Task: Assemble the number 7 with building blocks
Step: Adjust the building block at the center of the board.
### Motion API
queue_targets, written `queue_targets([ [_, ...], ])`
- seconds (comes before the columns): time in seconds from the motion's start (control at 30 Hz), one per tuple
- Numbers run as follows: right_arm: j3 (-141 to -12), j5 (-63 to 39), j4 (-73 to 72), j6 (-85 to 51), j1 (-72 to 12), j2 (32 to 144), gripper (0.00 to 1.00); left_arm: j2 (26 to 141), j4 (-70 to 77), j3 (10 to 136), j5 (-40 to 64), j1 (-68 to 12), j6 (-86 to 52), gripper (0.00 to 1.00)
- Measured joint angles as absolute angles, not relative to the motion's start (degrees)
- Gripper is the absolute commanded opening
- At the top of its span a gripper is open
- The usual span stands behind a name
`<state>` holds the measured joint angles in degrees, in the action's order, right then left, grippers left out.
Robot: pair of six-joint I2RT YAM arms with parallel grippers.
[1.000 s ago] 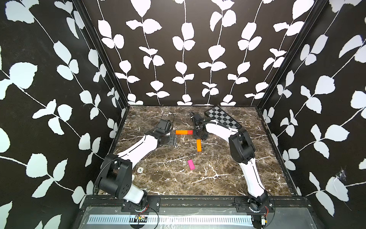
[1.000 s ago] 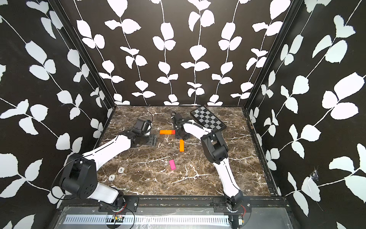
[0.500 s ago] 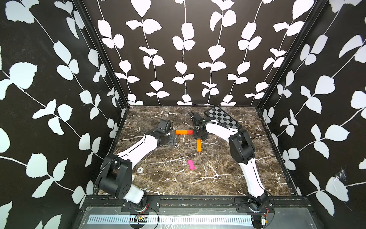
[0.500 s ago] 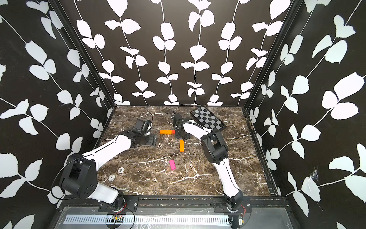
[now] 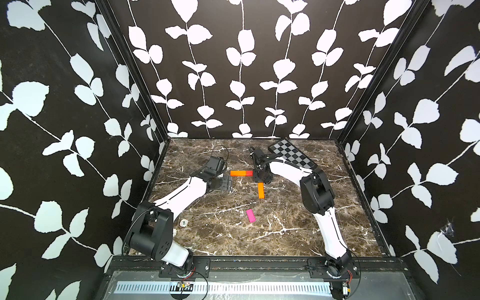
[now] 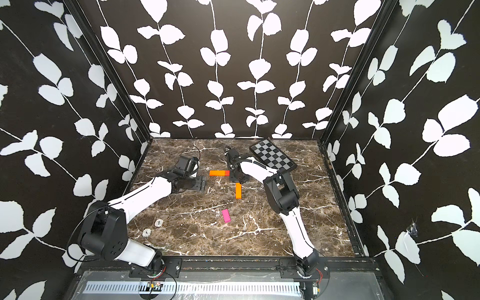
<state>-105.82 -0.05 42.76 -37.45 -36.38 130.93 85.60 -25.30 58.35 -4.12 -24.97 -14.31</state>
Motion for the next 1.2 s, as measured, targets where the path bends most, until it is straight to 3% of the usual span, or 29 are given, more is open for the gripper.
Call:
queue_targets([
  [1.2, -105.34, -0.01, 42.33, -37.85, -36.45, 130.87, 0.33, 85.60, -24.93, 58.35, -4.10, -24.97, -14.31, 0.85],
])
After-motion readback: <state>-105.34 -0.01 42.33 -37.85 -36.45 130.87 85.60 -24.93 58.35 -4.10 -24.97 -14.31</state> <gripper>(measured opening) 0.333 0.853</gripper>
